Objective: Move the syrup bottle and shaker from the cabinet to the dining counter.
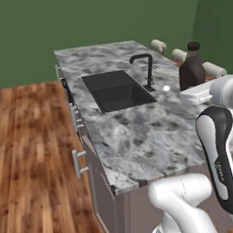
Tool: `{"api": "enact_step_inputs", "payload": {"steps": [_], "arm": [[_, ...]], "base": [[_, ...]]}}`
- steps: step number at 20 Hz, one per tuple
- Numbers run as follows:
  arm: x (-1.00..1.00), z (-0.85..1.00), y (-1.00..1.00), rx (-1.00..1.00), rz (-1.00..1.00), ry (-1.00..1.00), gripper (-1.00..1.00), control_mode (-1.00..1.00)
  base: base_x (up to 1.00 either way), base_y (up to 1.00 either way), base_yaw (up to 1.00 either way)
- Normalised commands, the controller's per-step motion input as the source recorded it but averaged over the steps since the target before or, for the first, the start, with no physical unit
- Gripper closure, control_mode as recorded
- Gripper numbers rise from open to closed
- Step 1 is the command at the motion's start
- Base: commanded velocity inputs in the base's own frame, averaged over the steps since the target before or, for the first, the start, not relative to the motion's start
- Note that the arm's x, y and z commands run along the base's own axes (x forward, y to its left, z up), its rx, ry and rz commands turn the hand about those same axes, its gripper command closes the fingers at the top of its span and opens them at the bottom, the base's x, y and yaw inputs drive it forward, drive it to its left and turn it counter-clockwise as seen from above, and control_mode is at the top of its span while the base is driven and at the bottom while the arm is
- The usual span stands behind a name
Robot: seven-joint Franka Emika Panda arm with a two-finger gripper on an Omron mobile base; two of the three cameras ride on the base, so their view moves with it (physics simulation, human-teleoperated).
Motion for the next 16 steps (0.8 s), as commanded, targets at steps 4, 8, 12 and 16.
{"api": "enact_step_inputs", "payload": {"steps": [4,8,12,16], "arm": [[0.00,0.00,0.00,0.00,0.00,0.00,1.00,1.00],[0.00,0.00,0.00,0.00,0.00,0.00,1.00,1.00],[0.00,0.00,0.00,0.00,0.00,0.00,1.00,1.00],[0.00,0.00,0.00,0.00,0.00,0.00,1.00,1.00]], "base": [[0.53,0.00,0.40],[0.61,0.00,0.37],[0.68,0.00,0.21],[0.67,0.00,0.07]]}}
